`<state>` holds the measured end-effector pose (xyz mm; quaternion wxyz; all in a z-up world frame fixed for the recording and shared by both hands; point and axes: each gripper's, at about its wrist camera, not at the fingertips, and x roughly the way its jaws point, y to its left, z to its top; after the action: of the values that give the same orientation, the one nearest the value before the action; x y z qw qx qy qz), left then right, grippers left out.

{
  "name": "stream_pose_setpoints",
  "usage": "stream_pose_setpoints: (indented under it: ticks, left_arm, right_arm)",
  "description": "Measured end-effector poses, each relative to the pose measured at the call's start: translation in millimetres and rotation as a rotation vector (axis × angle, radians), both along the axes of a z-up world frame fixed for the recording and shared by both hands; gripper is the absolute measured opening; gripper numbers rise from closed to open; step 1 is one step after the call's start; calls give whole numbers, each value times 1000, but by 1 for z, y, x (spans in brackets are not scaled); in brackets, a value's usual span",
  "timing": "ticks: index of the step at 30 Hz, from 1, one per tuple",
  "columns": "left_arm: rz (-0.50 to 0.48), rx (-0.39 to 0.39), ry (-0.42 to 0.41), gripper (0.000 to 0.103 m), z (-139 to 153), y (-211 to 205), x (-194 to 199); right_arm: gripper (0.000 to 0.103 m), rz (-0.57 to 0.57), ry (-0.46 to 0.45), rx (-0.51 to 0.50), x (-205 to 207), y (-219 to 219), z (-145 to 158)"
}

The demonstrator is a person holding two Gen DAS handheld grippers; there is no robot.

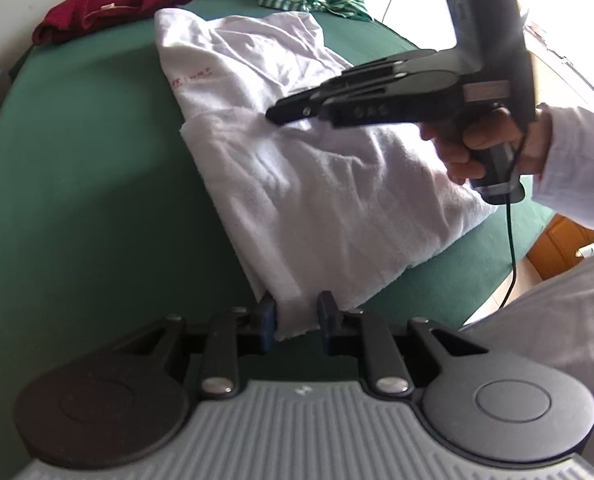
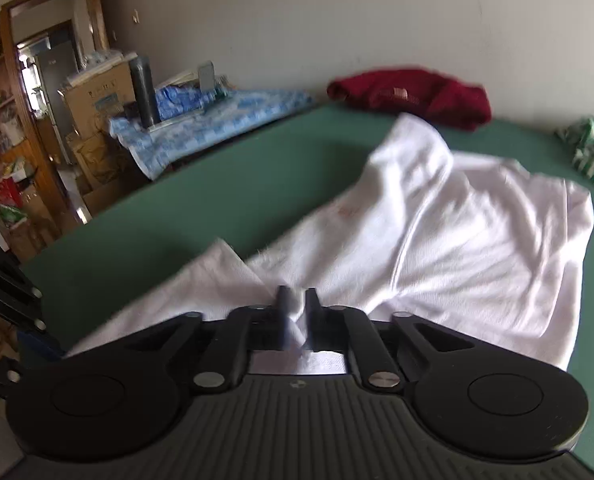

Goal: Fold clothes

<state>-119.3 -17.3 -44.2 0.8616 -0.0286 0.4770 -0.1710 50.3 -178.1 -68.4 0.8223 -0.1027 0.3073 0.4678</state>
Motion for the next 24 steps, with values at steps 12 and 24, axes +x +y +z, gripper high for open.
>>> stream_pose_setpoints:
  ticks: [12, 24]
  left_arm:
    - [108, 13, -126, 34, 13, 27, 68]
    - [124, 95, -172, 18, 4, 21, 99]
  right_arm:
    - [23, -73, -48, -79, -35, -62, 12]
    - [27, -308, 17, 85, -33, -86, 13]
